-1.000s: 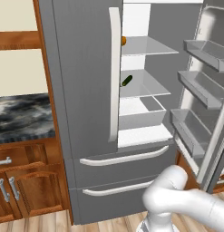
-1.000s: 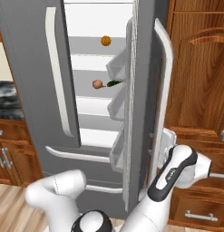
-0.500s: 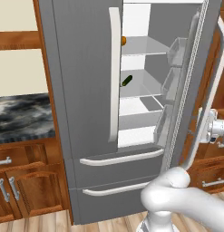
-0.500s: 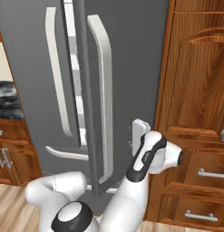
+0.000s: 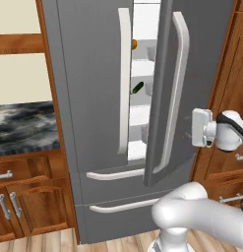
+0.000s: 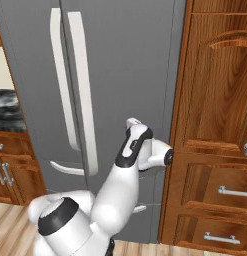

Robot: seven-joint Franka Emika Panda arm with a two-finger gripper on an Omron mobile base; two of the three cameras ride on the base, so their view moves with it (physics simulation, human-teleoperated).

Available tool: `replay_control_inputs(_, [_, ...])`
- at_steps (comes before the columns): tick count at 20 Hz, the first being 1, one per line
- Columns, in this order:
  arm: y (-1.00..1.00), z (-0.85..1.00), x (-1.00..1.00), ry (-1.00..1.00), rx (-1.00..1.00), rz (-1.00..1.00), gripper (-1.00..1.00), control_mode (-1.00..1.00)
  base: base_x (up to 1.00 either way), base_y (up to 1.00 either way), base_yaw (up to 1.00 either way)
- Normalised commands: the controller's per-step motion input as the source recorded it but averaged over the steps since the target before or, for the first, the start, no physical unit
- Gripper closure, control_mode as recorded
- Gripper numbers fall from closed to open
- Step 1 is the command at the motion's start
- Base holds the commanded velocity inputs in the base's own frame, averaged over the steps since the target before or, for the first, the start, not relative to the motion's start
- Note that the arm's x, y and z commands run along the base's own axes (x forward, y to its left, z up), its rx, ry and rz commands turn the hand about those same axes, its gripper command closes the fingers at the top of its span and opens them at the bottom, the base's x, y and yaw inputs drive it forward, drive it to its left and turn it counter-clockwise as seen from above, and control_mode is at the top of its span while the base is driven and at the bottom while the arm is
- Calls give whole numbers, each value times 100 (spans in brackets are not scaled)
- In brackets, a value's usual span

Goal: Place the onion in the correct fridge rack based on whether it is a fruit or vegetable. Finally, close the fridge door.

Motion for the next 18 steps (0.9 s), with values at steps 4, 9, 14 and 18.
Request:
replay_control_inputs(4, [27,6,49,1,-9,-30,-100,-100,0,0,0])
replay_control_inputs(9, [22,9,42,2,-7,-33,-100,-100,0,0,0])
replay_control_inputs(14, [10,10,41,3,-4,-29,-100,-100,0,0,0])
replay_control_inputs(18, [3,7,40,5,-3,-25,-100,-100,0,0,0])
